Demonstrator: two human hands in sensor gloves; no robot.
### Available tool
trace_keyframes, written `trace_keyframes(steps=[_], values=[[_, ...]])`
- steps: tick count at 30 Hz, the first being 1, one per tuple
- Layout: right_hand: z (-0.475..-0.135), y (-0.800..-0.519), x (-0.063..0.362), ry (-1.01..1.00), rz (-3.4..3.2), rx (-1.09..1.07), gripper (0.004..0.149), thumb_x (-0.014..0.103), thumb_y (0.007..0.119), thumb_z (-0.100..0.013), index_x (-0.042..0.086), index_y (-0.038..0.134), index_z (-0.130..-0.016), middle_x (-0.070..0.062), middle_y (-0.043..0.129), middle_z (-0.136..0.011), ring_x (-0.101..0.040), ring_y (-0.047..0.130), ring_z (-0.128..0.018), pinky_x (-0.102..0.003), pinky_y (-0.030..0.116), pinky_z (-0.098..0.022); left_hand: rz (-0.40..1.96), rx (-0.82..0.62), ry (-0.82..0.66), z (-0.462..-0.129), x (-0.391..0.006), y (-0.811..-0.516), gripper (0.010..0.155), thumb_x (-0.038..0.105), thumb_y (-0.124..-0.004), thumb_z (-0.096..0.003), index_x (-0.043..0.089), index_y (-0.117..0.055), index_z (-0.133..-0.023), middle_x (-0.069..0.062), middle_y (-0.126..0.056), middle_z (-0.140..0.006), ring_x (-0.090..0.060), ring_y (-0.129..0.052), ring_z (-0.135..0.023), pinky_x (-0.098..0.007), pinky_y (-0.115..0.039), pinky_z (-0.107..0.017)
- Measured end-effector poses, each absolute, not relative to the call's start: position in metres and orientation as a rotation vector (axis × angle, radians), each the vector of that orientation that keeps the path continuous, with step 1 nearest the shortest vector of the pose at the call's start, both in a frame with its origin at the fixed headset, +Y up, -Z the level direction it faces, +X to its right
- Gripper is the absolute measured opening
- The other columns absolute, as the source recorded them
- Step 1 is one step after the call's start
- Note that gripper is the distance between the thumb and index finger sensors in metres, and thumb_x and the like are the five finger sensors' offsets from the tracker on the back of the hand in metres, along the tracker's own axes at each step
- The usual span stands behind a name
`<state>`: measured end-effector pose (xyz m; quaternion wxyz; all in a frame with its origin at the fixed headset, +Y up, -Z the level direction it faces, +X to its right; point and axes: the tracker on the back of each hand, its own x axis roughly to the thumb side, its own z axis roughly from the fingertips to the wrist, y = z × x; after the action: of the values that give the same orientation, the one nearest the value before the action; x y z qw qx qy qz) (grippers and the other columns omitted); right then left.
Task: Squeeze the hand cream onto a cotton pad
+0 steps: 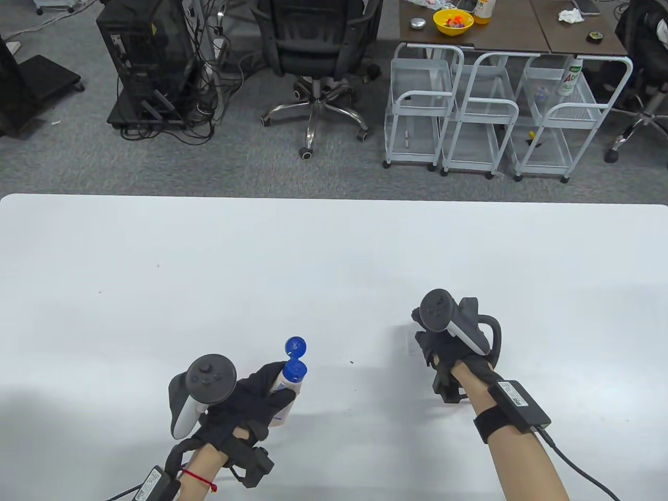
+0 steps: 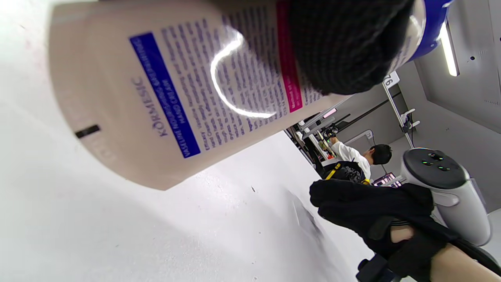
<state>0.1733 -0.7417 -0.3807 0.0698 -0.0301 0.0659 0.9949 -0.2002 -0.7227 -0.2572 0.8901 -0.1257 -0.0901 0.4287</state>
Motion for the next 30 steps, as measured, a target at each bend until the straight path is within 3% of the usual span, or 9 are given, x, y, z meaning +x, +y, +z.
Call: trace_keyframes(steps=[11, 14, 19, 24, 30], values=[[-0.395, -0.755, 0.167, 0.259, 3.025, -0.177, 0.043, 0.029, 0.095, -0.038, 0.022, 0.092, -0.081, -0.006, 0.086, -0.091, -0.040, 0.090, -0.080, -0.062, 0.067, -0.063, 0.860, -0.269, -0.207, -0.256, -0.196, -0.723, 0.057, 0.047, -0.081, -0.0371, 0.035, -0.075, -0.093, 0.012, -0.103, -0.083, -0.012, -0.104, -0.067, -0.044, -0.081, -0.059], [-0.398, -0.758, 0.167, 0.258, 3.022, -0.190, 0.035, 0.027, 0.095, -0.038, 0.021, 0.096, -0.073, -0.007, 0.091, -0.080, -0.040, 0.088, -0.077, -0.061, 0.067, -0.062, 0.853, -0.268, -0.207, -0.256, -0.196, -0.723, 0.057, 0.047, -0.082, -0.0371, 0.035, -0.075, -0.093, 0.012, -0.103, -0.083, -0.012, -0.104, -0.067, -0.043, -0.081, -0.060], [-0.403, -0.760, 0.169, 0.344, 2.987, -0.195, 0.036, 0.027, 0.092, -0.040, 0.019, 0.093, -0.074, -0.009, 0.088, -0.080, -0.041, 0.083, -0.078, -0.063, 0.064, -0.063, 0.851, -0.269, -0.207, -0.256, -0.196, -0.723, 0.057, 0.047, -0.082, -0.0370, 0.035, -0.075, -0.092, 0.012, -0.103, -0.083, -0.012, -0.104, -0.067, -0.043, -0.081, -0.060], [-0.400, -0.758, 0.179, 0.306, 2.905, -0.220, 0.035, 0.028, 0.092, -0.040, 0.021, 0.093, -0.074, -0.008, 0.089, -0.082, -0.040, 0.085, -0.078, -0.061, 0.067, -0.062, 0.823, -0.277, -0.218, -0.256, -0.194, -0.723, 0.057, 0.047, -0.081, -0.0370, 0.035, -0.075, -0.093, 0.011, -0.103, -0.083, -0.012, -0.104, -0.067, -0.043, -0.082, -0.059], [-0.385, -0.736, 0.196, 0.236, 2.676, -0.207, 0.034, 0.028, 0.091, -0.041, 0.025, 0.092, -0.075, -0.012, 0.096, -0.084, -0.044, 0.100, -0.077, -0.061, 0.078, -0.055, 0.785, -0.287, -0.227, -0.257, -0.190, -0.726, 0.057, 0.047, -0.081, -0.0373, 0.034, -0.075, -0.093, 0.011, -0.103, -0.083, -0.013, -0.104, -0.067, -0.044, -0.082, -0.059]])
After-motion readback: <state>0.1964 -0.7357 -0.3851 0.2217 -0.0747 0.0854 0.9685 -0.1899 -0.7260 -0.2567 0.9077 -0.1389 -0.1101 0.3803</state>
